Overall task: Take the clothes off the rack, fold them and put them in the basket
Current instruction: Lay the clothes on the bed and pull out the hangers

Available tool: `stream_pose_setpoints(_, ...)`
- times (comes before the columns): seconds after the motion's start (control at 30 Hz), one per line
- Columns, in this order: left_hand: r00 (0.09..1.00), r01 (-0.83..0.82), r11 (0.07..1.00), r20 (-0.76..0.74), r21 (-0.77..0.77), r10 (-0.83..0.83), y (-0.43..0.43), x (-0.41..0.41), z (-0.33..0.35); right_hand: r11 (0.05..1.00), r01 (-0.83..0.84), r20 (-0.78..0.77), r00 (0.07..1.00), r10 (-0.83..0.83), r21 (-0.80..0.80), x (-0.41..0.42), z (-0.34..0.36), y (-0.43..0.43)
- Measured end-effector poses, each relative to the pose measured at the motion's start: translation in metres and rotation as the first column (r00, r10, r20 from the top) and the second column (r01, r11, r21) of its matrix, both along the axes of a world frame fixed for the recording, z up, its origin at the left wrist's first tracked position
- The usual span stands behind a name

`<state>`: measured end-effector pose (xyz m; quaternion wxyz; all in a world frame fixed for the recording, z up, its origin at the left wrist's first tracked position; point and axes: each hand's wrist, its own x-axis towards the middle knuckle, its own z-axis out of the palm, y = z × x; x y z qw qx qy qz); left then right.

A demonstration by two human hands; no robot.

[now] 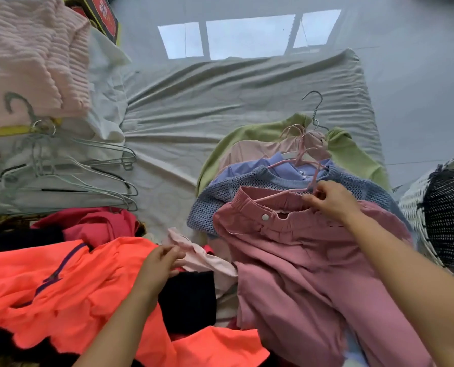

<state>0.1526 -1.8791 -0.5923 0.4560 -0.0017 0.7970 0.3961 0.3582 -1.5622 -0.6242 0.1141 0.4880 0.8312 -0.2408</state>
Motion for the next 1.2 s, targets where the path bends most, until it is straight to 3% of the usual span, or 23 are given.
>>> stream_pose_setpoints(0.07,1.000,0.008,1.000,0.018,0.009,-0.008,0.005,0.001,0.007,0.998,0.007,-0.074,0.997,-0.012,-0.066,-0.002,0.026,-0.020)
stream_pose_setpoints(0.3,0.950,0.274,0.960,-0.171,0.063,-0.260,0.028,0.018,0.047,0.996,-0.090,-0.097,0.991,0.091,0.016,0.001,0.119,-0.099)
stream_pose_setpoints(0.47,0.768,0.472,0.874,-0.432,-0.116,-0.472,0.008,0.001,0.085,0.993,0.036,-0.216,0.974,-0.060,-0.113,-0.014,0.177,-0.145)
stream_pose_setpoints(0.6,0.724,0.467,0.878,-0.526,-0.103,-0.447,-0.032,-0.039,0.122,0.938,0.137,-0.355,0.900,-0.253,-0.319,-0.044,0.203,-0.183)
stream_pose_setpoints(0.83,0.685,0.421,0.907,-0.665,0.029,-0.297,-0.148,-0.135,0.201,0.853,0.033,-0.502,0.796,-0.337,-0.521,-0.131,0.252,-0.275)
stream_pose_setpoints(1.07,0.454,0.253,0.948,-0.842,-0.193,-0.293,-0.235,-0.240,0.303,0.693,-0.030,-0.484,0.737,-0.471,-0.720,-0.239,0.282,-0.369)
stream_pose_setpoints(1.13,0.467,0.266,0.923,-0.800,-0.280,-0.377,-0.250,-0.276,0.297,0.635,-0.026,-0.433,0.752,-0.497,-0.772,-0.264,0.268,-0.400)
stream_pose_setpoints(1.2,0.534,0.337,0.888,-0.714,-0.311,-0.453,-0.259,-0.300,0.274,0.634,-0.068,-0.419,0.804,-0.423,-0.770,-0.278,0.257,-0.423)
